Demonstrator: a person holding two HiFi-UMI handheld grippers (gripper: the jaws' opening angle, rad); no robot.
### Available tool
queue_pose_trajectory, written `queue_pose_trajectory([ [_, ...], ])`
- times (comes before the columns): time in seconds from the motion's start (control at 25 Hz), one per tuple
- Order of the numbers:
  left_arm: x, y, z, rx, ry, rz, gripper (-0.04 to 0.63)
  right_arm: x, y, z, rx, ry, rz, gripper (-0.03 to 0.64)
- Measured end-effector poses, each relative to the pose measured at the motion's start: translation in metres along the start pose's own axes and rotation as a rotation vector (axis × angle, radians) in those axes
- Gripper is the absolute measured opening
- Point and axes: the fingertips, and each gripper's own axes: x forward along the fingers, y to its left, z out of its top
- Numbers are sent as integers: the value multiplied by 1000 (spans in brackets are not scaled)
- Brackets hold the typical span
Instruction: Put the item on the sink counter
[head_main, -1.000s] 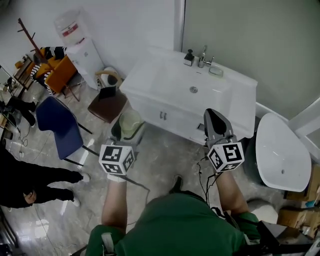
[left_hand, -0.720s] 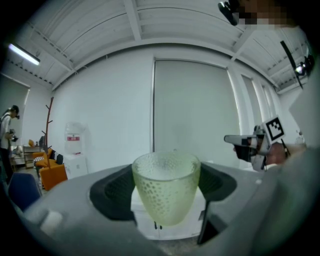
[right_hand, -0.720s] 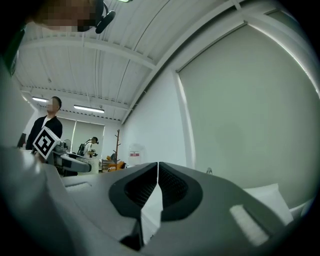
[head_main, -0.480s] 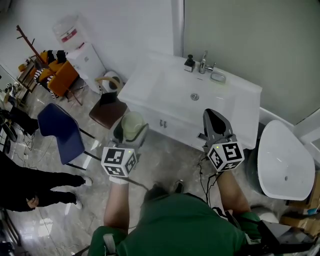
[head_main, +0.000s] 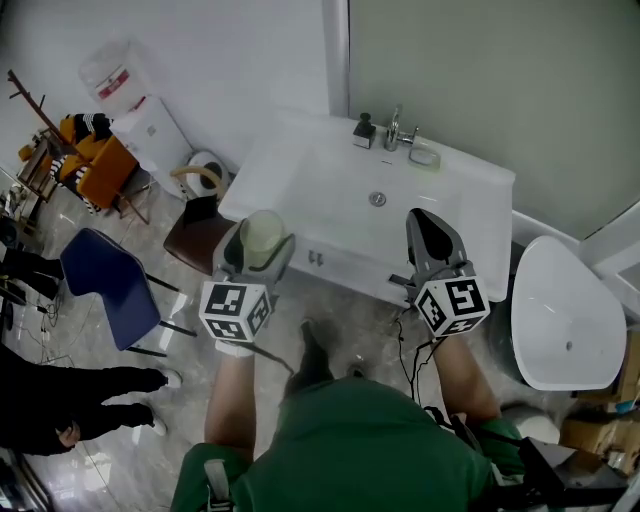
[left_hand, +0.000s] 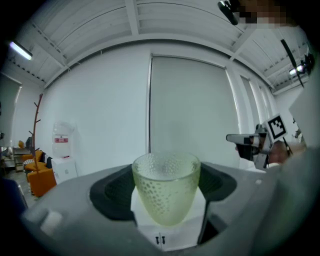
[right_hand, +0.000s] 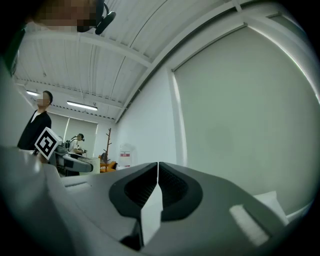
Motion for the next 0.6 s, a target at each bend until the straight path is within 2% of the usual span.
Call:
queue_pose_trajectory([
  [0.6,156,137,2,-32,4,-159,377,148,-48,-10,-34,53,-235,6],
])
